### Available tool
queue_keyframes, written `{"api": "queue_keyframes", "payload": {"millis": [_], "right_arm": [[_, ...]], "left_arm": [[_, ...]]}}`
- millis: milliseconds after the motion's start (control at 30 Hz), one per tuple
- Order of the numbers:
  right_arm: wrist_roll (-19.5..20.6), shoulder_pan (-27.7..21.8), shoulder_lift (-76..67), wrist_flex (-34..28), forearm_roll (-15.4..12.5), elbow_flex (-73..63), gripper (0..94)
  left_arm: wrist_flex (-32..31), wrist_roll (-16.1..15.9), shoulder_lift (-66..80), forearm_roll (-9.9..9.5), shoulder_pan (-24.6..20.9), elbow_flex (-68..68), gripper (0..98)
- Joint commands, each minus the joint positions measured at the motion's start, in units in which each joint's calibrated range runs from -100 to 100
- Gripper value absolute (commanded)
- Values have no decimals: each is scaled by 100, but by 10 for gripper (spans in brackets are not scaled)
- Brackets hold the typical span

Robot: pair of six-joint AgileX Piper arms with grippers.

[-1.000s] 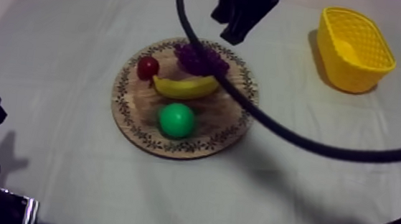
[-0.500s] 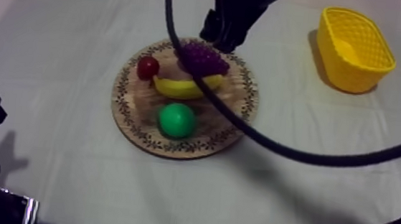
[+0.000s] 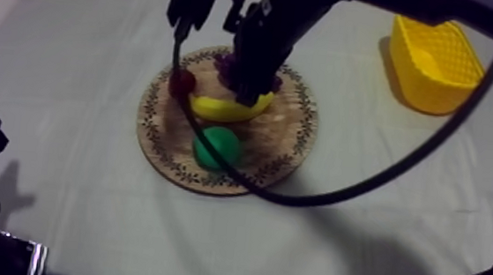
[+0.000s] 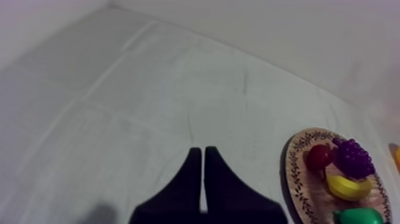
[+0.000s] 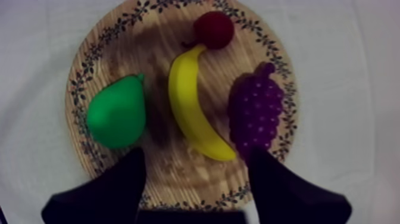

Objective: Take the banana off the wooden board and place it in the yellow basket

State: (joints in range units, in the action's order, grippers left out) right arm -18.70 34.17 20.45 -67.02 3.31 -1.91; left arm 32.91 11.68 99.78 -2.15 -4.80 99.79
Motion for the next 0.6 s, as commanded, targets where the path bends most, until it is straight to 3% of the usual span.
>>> {"api": "queue_keyframes", "payload": {"millis": [0,567], "right_arm": [[-19,3,240,-29,-32,-54,487],[-130,-82,1868,-97,-22,-949,461]], "left_arm": [[0,-1,5,-3,-1,-1,1],[0,0,5,-3,-1,-1,1]]}}
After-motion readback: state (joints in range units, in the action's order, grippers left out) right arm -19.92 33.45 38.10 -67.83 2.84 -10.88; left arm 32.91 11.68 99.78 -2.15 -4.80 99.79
